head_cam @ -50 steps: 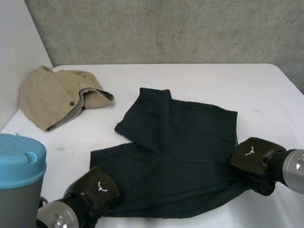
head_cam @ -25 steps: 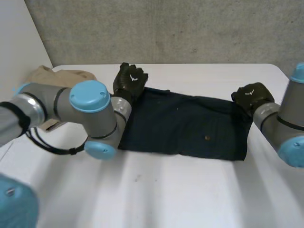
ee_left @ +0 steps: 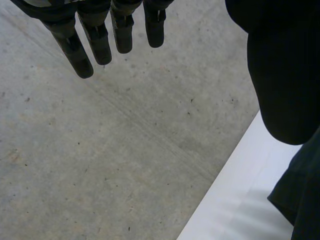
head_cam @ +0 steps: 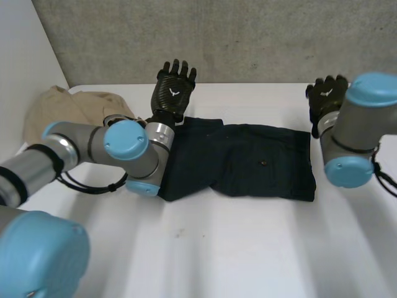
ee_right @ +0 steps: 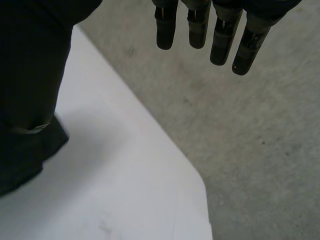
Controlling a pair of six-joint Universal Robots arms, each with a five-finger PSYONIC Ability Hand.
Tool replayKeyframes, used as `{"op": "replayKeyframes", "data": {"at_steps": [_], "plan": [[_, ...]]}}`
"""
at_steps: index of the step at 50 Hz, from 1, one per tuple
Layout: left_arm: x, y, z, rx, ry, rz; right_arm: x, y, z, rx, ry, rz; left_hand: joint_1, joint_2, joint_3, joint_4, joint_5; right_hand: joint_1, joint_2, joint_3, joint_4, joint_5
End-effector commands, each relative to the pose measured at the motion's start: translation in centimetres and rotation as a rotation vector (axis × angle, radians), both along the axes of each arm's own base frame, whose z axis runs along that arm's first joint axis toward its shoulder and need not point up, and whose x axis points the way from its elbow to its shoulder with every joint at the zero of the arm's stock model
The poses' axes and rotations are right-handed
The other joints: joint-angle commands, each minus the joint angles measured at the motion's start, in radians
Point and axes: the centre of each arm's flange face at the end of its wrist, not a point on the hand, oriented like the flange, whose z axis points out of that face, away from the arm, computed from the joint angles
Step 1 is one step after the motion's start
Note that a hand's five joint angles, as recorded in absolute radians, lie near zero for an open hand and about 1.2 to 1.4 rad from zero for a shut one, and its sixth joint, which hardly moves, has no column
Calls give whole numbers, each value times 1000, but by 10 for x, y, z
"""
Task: Fold the laundry.
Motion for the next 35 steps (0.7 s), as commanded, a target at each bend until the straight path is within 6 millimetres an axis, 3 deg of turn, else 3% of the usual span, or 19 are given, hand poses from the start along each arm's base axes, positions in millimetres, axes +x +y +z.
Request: {"op": "replayKeyframes", "data": {"at_steps": [1,6,11,17,26,29,31,32,35], "plan": [[26,50,23,89,-33,-8,-7,64,31,129,-81,135,-20,-31,-38,-29,-52,-30,-48,-44,-64,-72],[49,81,45,177,43,-32,-20,90,0,364,-147,168,-20,-31,-38,-29,-52,-30,-48,-44,-64,-72],[63,104,44,306,137,-64,-27,103,-27,484,-256,171,-20,-31,-38,-29,-52,88,70,75,55,47],[69,116,35,403,167,-74,-26,96,-46,439,-272,182,-20,-31,-38,-29,-52,268,250,254,234,226],[70,116,27,423,155,-67,-24,84,-70,452,-263,173,-20,-31,-38,-29,-52,379,361,366,346,337],[70,116,25,428,151,-65,-24,84,-77,465,-253,169,-20,-31,-38,-29,-52,570,551,556,536,528],[70,116,25,430,150,-67,-25,81,-80,459,-246,161,-20,-31,-38,-29,-52,1079,1061,1066,1046,1037],[70,116,24,431,150,-66,-25,80,-80,458,-243,157,-20,-31,-38,-29,-52,1191,1173,1177,1157,1149],[70,117,24,433,146,-67,-38,73,-75,436,-243,103,-20,-31,-38,-29,-52,1192,1174,1178,1158,1150]]}}
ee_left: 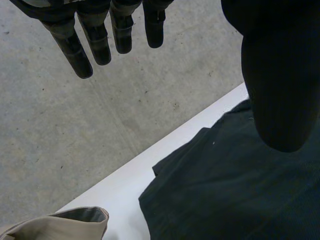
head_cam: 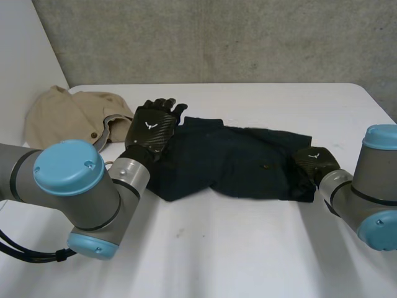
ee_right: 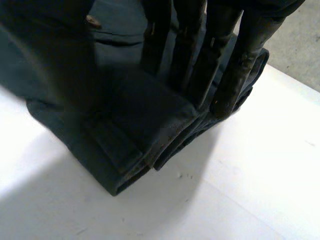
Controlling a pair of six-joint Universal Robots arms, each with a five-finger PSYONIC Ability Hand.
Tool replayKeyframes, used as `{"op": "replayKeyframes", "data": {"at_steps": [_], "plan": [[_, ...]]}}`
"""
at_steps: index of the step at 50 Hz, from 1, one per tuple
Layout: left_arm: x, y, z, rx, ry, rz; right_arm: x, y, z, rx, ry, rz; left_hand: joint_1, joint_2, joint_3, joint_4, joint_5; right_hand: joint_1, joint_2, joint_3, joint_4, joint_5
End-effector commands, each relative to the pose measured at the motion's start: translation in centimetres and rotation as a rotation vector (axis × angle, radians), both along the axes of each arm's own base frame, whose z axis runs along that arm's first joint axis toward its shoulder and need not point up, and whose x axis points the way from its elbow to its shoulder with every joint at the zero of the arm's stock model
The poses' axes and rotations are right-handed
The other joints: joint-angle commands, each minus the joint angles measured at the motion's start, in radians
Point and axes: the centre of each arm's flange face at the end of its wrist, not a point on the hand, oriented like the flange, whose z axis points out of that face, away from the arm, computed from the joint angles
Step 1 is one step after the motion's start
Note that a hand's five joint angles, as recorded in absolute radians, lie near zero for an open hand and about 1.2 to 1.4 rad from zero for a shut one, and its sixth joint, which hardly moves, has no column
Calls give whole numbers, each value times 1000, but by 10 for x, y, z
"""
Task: Fold the laundry.
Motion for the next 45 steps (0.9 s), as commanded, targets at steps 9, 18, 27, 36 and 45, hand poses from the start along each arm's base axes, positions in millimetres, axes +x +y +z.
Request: {"op": "replayKeyframes", "data": {"at_steps": [9,18,27,36,45], "plan": [[3,6,2,16,-15,-2,-70,-21,48,-158,275,-110,-20,-31,-38,-29,-52,595,376,393,391,443],[4,8,12,9,-9,0,-56,-32,83,-323,505,-18,-20,-31,-38,-29,-52,595,376,393,391,443],[3,0,23,-24,13,9,58,22,106,-514,421,309,-20,-31,-38,-29,-52,595,376,393,391,443],[3,-12,41,-69,55,76,136,109,50,-417,315,818,-20,-31,-38,-29,-52,595,376,393,391,443],[-6,-17,60,-119,93,74,113,80,91,-300,64,631,-20,-31,-38,-29,-52,-626,-845,-829,-831,-779]]}}
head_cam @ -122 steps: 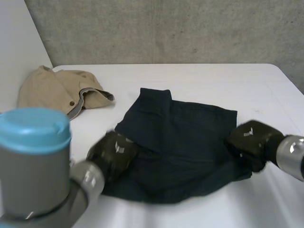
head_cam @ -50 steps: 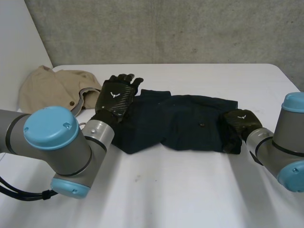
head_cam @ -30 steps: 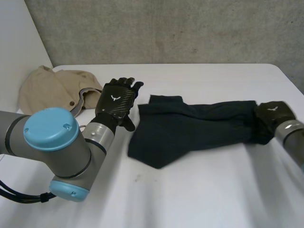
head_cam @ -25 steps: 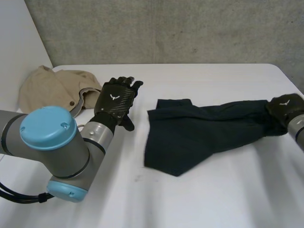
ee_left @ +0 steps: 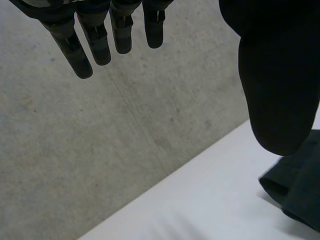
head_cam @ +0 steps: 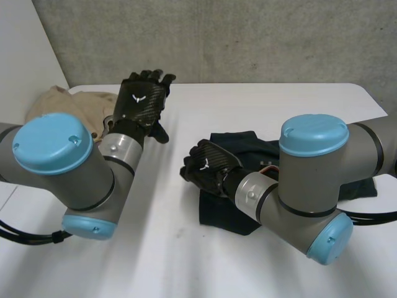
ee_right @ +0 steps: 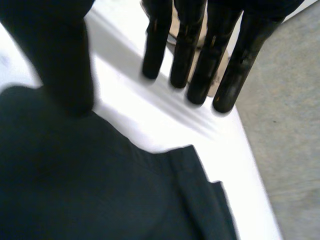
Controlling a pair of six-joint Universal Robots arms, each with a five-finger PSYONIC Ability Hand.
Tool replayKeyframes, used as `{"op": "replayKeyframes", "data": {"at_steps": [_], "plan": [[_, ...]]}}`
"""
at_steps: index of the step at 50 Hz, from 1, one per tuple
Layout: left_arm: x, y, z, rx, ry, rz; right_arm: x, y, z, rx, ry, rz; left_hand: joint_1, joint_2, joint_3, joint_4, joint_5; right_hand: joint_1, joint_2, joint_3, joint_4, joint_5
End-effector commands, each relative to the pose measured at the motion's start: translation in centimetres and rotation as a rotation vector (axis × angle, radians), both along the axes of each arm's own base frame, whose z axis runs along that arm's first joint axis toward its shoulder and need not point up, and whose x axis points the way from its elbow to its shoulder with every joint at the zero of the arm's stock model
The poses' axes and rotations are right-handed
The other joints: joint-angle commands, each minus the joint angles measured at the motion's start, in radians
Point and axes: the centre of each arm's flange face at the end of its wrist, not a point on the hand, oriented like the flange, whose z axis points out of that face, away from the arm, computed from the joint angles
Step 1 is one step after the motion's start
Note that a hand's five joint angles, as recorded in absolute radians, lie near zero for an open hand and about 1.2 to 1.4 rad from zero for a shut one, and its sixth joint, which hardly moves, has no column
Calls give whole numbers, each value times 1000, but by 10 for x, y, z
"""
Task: Fold the laundry.
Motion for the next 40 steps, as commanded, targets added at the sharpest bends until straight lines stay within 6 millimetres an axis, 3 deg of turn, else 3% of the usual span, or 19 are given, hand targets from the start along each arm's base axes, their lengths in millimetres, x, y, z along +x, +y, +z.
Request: {"op": "replayKeyframes", "data": {"at_steps": [1,5,8,10,13,20,32,40], "plan": [[-10,-3,15,-44,30,-12,-40,-49,51,186,-270,-241,-20,-31,-38,-29,-52,-319,-459,-470,-474,-488],[-26,3,16,-39,28,-50,-76,-77,80,272,-455,-407,-20,-31,-38,-29,-52,-319,-459,-470,-474,-488],[-29,6,12,-24,18,-62,-105,-98,80,272,-490,-544,-20,-31,-38,-29,-52,-319,-459,-470,-474,-488],[-36,18,5,1,3,-90,-144,-120,69,244,-460,-726,-20,-31,-38,-29,-52,-319,-459,-470,-474,-488],[-39,28,-4,26,-16,-111,-182,-134,50,198,-358,-871,-20,-31,-38,-29,-52,-277,-417,-428,-432,-446],[-34,35,-15,61,-40,-115,-247,-141,-2,226,-128,-1009,-20,-31,-38,-29,-52,-186,-326,-337,-341,-355],[-32,36,-26,88,-57,-112,-255,-136,-33,296,-172,-840,-20,-31,-38,-29,-52,-174,-314,-325,-329,-343],[-31,38,-30,98,-65,-115,-260,-144,-39,259,-187,-839,-20,-31,-38,-29,-52,-42,-182,-193,-197,-211]]}}
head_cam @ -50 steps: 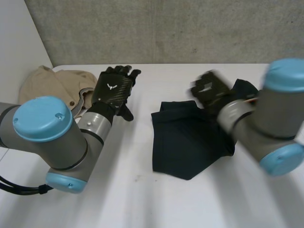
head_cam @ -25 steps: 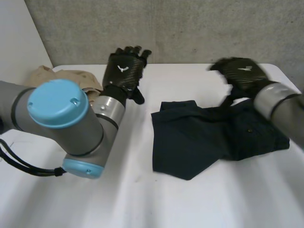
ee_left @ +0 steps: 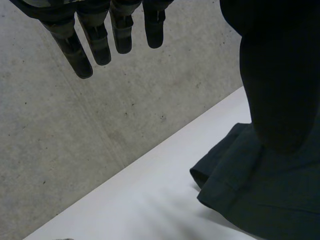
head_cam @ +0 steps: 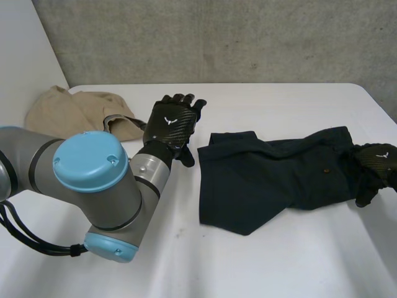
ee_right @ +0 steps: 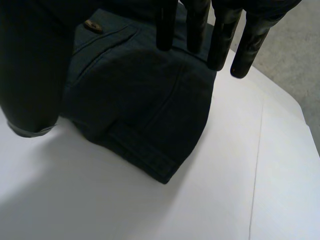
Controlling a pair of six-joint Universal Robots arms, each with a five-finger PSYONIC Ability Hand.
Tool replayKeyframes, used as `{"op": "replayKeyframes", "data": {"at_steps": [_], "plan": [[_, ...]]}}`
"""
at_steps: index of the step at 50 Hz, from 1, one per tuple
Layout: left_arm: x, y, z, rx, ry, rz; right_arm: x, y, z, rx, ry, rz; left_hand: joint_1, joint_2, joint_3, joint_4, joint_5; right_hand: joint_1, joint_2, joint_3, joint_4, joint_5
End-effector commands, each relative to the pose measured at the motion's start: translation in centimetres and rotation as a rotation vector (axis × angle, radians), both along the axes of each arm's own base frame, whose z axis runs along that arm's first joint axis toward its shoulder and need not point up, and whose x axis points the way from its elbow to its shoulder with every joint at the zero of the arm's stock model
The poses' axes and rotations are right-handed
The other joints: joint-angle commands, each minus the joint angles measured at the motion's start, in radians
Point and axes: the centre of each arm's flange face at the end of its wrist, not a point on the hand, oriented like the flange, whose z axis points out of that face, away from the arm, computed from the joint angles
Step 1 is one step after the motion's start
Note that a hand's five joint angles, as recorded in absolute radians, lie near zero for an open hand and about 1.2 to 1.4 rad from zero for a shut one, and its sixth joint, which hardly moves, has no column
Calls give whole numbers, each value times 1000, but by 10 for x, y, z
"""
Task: Fold the laundry.
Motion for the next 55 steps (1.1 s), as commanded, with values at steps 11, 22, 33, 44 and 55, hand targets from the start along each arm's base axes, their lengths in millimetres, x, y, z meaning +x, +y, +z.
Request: {"op": "replayKeyframes", "data": {"at_steps": [11,22,33,44,55], "plan": [[2,1,-4,11,-9,2,-7,-14,-18,-23,-3,-7,-20,-31,-38,-29,-52,308,252,255,259,247],[3,-1,-4,11,-9,8,-11,-23,-26,-37,7,-21,-20,-31,-38,-29,-52,1155,1099,1103,1106,1095],[5,-4,-4,11,-9,17,-30,-34,4,-146,194,-132,-20,-31,-38,-29,-52,1161,1105,1108,1112,1101],[8,-8,-2,5,-4,29,50,-18,56,-313,394,92,-20,-31,-38,-29,-52,1161,1105,1108,1112,1101],[12,-12,7,-14,11,46,185,90,51,-424,378,617,-20,-31,-38,-29,-52,1161,1105,1108,1112,1101]]}}
